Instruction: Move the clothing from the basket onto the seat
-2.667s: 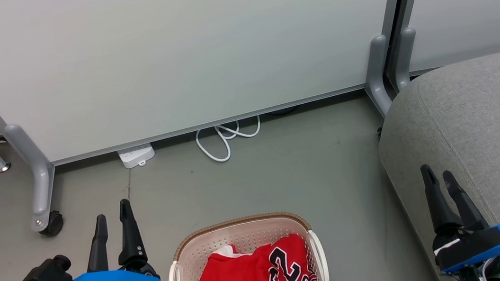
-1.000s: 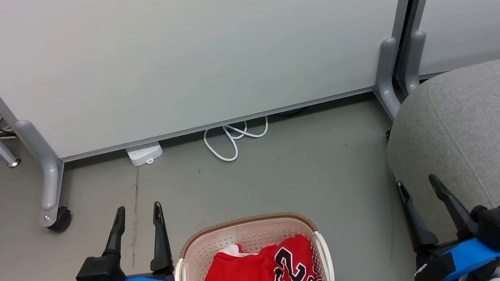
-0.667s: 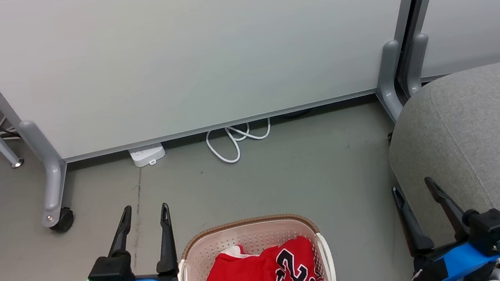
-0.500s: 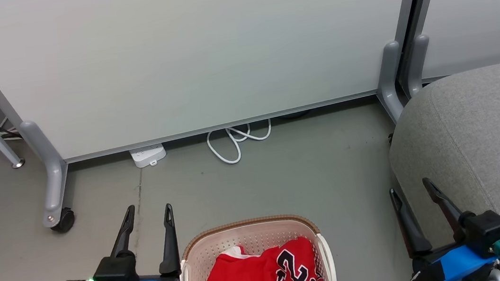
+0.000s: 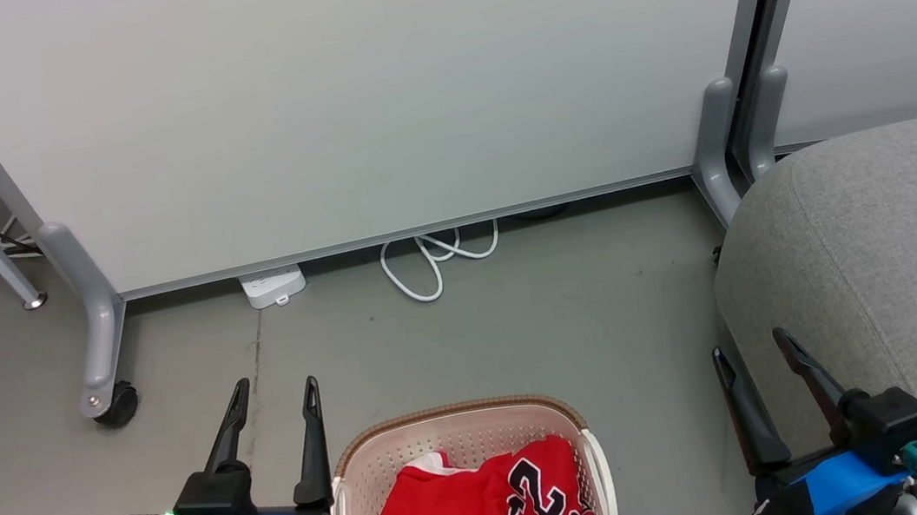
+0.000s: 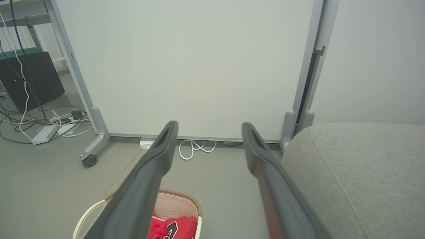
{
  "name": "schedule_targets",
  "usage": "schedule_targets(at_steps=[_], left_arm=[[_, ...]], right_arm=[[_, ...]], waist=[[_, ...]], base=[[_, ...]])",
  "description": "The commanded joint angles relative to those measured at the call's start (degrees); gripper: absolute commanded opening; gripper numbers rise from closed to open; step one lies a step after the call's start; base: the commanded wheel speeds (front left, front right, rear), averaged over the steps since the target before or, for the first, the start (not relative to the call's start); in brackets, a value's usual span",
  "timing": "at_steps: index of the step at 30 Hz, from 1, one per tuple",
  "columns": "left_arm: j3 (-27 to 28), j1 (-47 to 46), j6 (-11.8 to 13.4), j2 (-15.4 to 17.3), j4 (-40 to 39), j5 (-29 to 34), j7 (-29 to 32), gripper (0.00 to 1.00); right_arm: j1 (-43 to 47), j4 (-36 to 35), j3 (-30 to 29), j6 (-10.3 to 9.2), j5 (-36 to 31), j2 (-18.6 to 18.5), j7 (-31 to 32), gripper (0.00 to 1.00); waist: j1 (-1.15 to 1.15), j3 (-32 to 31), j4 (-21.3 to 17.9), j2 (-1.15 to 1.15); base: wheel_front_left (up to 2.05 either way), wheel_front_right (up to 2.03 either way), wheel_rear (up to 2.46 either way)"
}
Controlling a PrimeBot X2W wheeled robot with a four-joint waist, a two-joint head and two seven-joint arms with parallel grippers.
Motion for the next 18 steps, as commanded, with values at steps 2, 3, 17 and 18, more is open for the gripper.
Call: schedule_targets(at_steps=[2, 3, 17, 18], left_arm=[[0.1, -0.6, -0.2, 0.1, 0.2, 0.0, -0.3, 1.00], [0.0, -0.8, -0.3, 0.1, 0.4, 0.3, -0.3, 1.00], [-5.5, -8.9, -2.1, 3.6, 8.1, 2.4, -0.2, 1.00], [-6.2, -9.9, -2.2, 4.1, 9.1, 2.4, -0.2, 1.00]], right_arm=[[-0.1, 0.2, 0.1, 0.03, 0.1, -0.3, -0.3, 1.00], [-0.2, 0.2, 0.1, 0.03, 0.1, -0.3, -0.3, 1.00], [-2.9, -0.5, 0.8, 0.03, -0.4, -0.3, -0.3, 1.00], [-3.4, -0.5, 1.0, 0.03, -0.4, -0.3, -0.3, 1.00]], waist=[[0.00, 0.2, -0.1, 0.00], [0.00, 0.3, -0.2, 0.00], [0.00, 5.8, -3.8, 0.00], [0.00, 6.7, -4.3, 0.00]], base=[[0.00, 0.00, 0.00], [0.00, 0.00, 0.00], [0.00, 0.00, 0.00], [0.00, 0.00, 0.00]])
